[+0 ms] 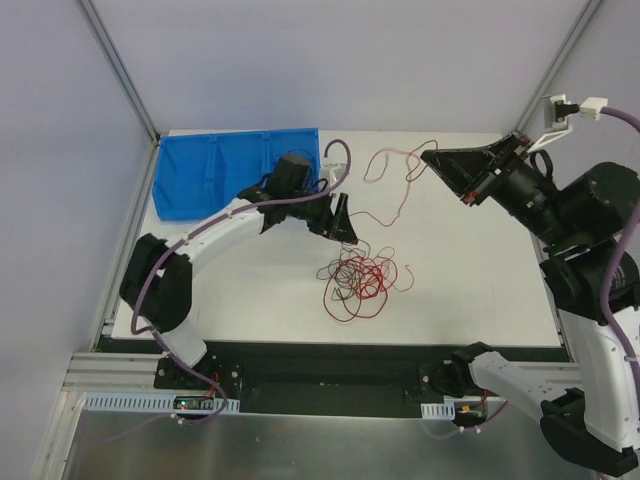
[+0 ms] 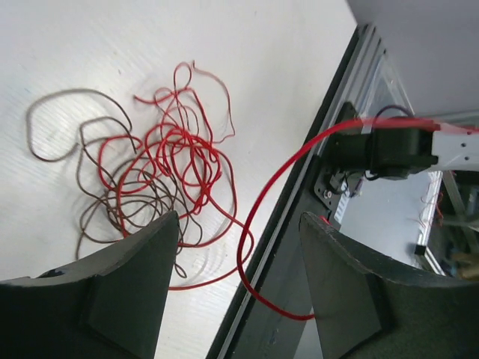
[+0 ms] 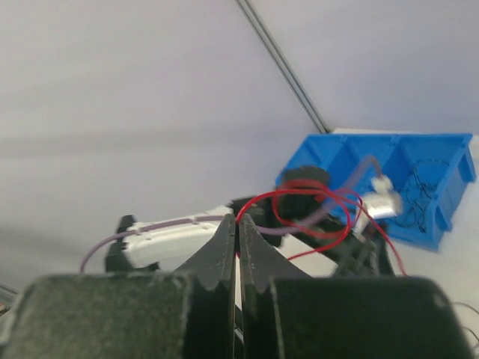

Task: Untangle the cables

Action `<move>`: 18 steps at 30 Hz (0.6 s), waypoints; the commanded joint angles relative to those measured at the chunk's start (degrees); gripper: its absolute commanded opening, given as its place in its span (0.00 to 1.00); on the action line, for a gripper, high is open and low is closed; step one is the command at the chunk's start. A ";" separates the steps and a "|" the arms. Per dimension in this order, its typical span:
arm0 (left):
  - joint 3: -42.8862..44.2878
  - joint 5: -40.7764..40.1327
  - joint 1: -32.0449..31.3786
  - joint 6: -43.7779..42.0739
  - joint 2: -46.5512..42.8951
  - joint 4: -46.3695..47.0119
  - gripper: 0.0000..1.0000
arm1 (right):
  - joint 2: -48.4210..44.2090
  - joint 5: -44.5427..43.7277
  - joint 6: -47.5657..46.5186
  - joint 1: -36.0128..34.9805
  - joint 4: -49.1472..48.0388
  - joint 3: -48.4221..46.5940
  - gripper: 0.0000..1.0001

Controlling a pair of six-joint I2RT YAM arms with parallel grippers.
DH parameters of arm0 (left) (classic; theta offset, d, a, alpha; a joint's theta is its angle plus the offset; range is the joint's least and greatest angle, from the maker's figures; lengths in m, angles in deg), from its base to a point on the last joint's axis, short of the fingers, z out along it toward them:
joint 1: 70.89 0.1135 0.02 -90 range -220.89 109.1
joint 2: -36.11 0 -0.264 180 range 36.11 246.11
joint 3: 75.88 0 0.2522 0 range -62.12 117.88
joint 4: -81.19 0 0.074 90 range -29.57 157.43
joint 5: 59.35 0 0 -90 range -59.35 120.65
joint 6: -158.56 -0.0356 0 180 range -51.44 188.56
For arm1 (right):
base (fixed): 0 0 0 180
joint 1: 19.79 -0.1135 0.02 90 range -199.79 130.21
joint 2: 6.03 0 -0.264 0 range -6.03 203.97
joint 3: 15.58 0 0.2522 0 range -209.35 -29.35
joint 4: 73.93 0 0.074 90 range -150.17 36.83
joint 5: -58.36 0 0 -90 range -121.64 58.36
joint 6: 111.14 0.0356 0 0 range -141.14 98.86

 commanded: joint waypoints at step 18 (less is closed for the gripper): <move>-8.82 -41.01 11.65 -15.53 -40.96 3.15 0.83 | 7.52 0.52 6.33 -9.08 -16.59 13.34 0.00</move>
